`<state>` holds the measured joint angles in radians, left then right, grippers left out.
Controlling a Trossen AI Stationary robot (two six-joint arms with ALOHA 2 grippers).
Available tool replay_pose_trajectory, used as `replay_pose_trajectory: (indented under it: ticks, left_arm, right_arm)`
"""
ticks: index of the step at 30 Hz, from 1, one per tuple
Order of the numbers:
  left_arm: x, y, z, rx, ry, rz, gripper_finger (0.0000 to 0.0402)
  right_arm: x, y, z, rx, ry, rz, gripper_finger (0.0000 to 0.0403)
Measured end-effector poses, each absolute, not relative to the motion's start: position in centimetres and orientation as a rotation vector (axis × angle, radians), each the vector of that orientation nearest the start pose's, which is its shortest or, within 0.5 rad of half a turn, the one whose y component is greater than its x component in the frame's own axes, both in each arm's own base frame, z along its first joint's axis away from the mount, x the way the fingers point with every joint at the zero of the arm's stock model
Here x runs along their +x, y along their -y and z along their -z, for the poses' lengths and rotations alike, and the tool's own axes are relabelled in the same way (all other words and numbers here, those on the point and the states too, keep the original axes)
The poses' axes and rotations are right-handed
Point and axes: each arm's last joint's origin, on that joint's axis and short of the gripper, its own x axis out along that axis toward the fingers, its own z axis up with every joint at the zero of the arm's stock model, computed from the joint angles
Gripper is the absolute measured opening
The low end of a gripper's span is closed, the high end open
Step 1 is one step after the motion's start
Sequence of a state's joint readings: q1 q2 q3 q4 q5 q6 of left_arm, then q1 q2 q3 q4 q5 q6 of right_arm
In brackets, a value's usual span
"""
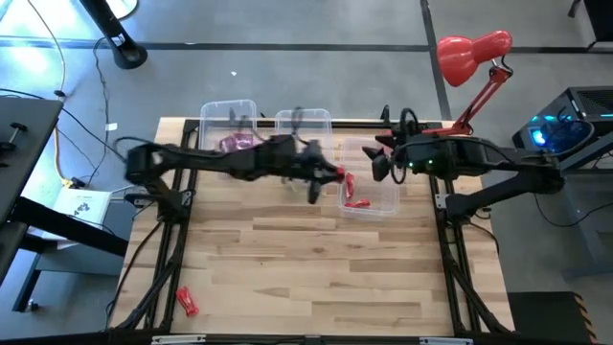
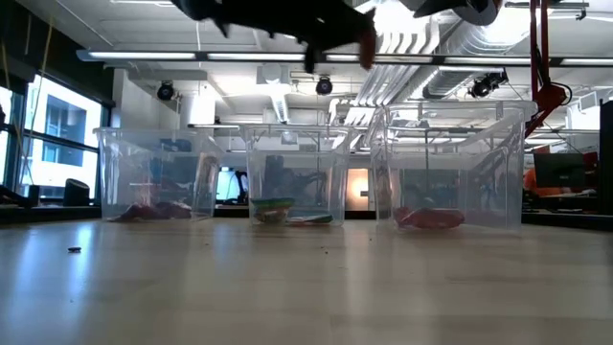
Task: Sort candy
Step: Put the red chocolate into the right transparent bin
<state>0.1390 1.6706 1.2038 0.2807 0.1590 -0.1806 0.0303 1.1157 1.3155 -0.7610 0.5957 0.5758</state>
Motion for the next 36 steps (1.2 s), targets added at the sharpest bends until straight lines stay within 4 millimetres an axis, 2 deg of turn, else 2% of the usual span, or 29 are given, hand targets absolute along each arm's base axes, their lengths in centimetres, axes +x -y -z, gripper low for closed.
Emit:
replay_pose_trajectory:
  ticks: [7, 11, 16, 23, 27, 32, 36]
  left_arm:
    - [44.8, -5.9, -27.1, -0.195, -0.185, 0.058, 0.0046]
    - [46.4, -6.4, -26.3, -0.209, -0.273, 0.029, 0.006]
    - [46.6, -6.8, -26.8, -0.205, -0.334, 0.018, 0.0114]
    - [46.6, -7.1, -29.2, -0.281, -0.269, 0.007, 0.0215]
    - [46.7, -7.1, -29.6, -0.318, -0.264, 0.024, 0.0262]
    - [46.7, -6.9, -29.9, -0.359, -0.279, 0.056, 0.0289]
    - [46.5, -6.9, -28.9, -0.392, -0.37, 0.024, 0.0292]
  right_arm:
    - [21.5, 1.1, -40.8, 0.365, -0.259, 0.697, 0.025]
    - [21.6, 1.1, -40.8, 0.366, -0.257, 0.696, 0.025]
    - [21.6, 0.9, -40.8, 0.346, -0.264, 0.69, 0.025]
    - [21.6, 0.9, -40.8, 0.315, -0.27, 0.688, 0.025]
    - [21.6, 0.9, -40.8, 0.311, -0.273, 0.688, 0.025]
    - [21.6, 0.9, -40.8, 0.291, -0.281, 0.685, 0.025]
    - [21.6, 0.9, -40.8, 0.289, -0.282, 0.685, 0.025]
